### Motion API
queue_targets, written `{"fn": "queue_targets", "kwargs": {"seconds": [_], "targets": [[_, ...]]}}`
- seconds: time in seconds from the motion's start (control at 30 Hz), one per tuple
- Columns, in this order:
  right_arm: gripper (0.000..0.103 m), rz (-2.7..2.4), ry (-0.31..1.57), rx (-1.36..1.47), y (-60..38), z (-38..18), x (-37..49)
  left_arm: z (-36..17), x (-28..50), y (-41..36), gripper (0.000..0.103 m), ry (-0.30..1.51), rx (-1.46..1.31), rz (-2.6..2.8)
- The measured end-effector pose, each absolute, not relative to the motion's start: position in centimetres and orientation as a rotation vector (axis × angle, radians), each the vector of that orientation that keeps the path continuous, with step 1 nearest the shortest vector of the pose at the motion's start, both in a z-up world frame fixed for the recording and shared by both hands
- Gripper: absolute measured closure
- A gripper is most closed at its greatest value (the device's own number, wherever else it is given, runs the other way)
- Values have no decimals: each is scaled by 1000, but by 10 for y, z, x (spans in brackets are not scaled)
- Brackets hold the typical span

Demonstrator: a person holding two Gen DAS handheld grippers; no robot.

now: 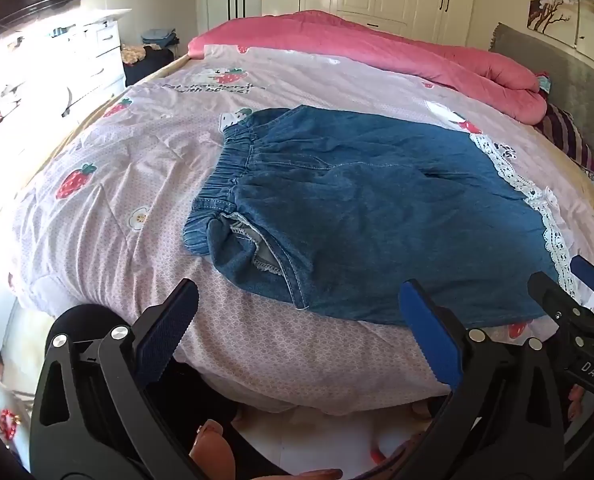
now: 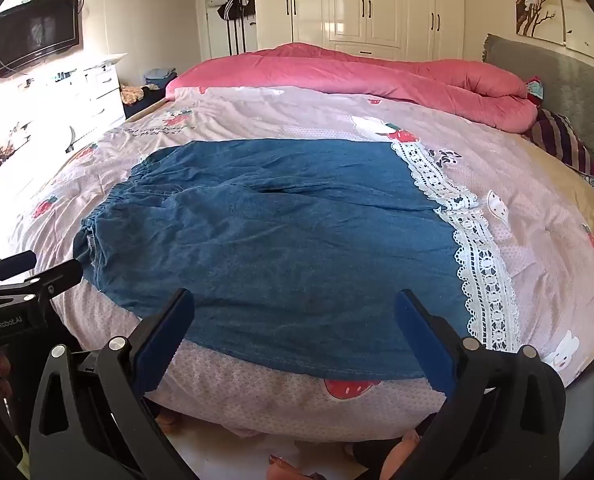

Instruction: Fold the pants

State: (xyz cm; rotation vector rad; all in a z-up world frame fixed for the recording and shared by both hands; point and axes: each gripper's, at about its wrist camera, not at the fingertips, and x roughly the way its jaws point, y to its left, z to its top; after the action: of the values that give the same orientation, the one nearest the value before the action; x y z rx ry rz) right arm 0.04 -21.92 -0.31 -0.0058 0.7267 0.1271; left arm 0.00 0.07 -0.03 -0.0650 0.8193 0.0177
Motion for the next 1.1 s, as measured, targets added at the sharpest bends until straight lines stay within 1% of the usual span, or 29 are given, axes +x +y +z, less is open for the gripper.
{"fn": "queue_targets", "kwargs": {"seconds": [0.1,0.4,1.1], "targets": [[4,123,731,-9,-220,-4,1,-2,2,8,8,837,-91,14],[4,125,721,-19,-214,-2,-2,-5,-1,1,8,830,-41,27],[4,136,708,-24,-212,0,-5,-5,-3,2,8,822,-37,29]]}}
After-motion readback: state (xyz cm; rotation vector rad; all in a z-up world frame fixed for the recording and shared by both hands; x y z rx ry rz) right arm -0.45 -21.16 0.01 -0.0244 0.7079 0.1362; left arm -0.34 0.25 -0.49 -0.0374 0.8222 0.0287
